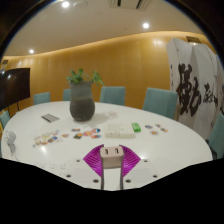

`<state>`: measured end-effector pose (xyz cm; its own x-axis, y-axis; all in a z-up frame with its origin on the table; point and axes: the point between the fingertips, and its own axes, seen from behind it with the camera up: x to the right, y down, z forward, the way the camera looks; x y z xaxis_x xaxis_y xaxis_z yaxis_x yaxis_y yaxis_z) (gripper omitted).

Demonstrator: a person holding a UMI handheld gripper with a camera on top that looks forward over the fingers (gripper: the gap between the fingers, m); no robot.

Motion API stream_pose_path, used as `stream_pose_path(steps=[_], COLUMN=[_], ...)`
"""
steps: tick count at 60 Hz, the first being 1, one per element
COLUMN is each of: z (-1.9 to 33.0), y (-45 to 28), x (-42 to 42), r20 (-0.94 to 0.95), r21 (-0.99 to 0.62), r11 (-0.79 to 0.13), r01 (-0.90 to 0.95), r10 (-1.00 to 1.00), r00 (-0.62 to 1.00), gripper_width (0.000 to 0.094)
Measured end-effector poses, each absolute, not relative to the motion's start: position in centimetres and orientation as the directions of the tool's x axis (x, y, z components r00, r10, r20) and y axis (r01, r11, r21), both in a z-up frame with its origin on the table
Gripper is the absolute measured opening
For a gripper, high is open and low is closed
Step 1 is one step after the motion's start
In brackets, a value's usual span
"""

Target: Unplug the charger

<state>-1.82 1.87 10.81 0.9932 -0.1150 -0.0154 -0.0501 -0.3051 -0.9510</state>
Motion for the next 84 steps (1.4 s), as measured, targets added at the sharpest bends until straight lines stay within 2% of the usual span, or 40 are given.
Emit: stream_pose_path(steps=[5,11,16,22,31,44,60,84], z=[5.1,1.2,2.6,4.1,6.9,9.9,10.0,10.6], y=[1.4,1.6,2.1,1.8,-0.5,-7.9,-17.1,-22.2], x=[0.6,1.8,2.0,2.7,1.5,-0.9,-2.9,-2.6], r20=[-0.035,-0.052,-0.088,-0.042,-0.008,0.057,0.037,0.071], r21=[-0.904,-0.871,-0.887,-0.902,-0.922,-0.932,-0.932,-0.944], r11=[-0.415,-0.471,-0.430,-0.413,-0.379,-0.363,-0.359,-0.330], r01=[-0.100,-0.139,-0.167,-0.128,-0.077,-0.010,-0.041,-0.008], r10=[-0.162,-0.193,-0.197,-0.211,-0.182,-0.175,-0.208,-0.226], r00=[0.986,0.980,0.976,0.977,0.983,0.983,0.977,0.972], gripper_width=[0.0251,0.0305,0.0370,0.0684,0.0880,0.0877,0.0875,0.0873])
